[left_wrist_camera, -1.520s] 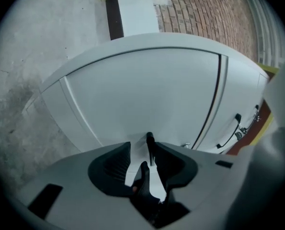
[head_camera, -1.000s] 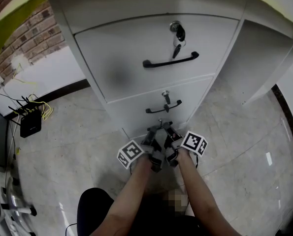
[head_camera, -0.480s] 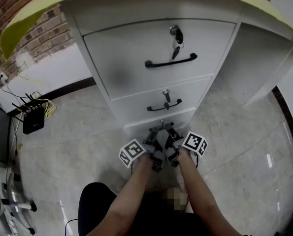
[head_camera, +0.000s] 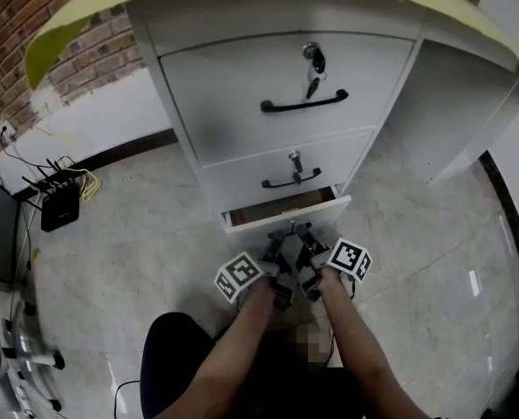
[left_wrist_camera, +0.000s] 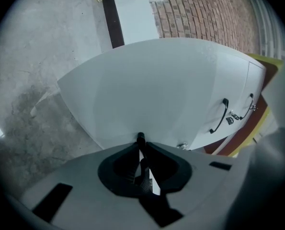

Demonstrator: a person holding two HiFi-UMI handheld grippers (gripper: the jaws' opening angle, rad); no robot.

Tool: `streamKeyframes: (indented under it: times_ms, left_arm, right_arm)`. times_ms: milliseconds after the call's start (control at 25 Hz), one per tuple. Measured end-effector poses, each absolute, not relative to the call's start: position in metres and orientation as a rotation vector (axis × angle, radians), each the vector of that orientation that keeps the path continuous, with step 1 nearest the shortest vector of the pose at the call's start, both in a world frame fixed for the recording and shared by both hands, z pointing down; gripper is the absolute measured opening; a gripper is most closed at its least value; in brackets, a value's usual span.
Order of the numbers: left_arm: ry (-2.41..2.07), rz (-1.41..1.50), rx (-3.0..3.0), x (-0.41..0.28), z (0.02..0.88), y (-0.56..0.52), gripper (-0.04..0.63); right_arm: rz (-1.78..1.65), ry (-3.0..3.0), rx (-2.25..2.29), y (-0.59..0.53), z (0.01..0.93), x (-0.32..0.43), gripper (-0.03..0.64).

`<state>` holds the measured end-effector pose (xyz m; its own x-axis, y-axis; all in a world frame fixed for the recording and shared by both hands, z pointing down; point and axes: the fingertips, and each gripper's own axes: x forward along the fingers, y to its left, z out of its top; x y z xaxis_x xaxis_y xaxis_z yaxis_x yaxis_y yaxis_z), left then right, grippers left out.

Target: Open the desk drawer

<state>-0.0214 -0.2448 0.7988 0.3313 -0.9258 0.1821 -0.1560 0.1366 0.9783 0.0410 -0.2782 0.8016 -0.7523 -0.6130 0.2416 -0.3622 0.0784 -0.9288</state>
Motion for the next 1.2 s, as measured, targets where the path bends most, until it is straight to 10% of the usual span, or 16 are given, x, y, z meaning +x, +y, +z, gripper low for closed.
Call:
streamKeyframes:
  times_ms: [1200]
  left_arm:
    - [-1.123, -0.652, 1.346, 0.019, 0.796, -0.159, 0.057]
  right_arm:
    - [-1.744, 2.113, -1.034, -0.19, 0.799, 0.081, 0.054]
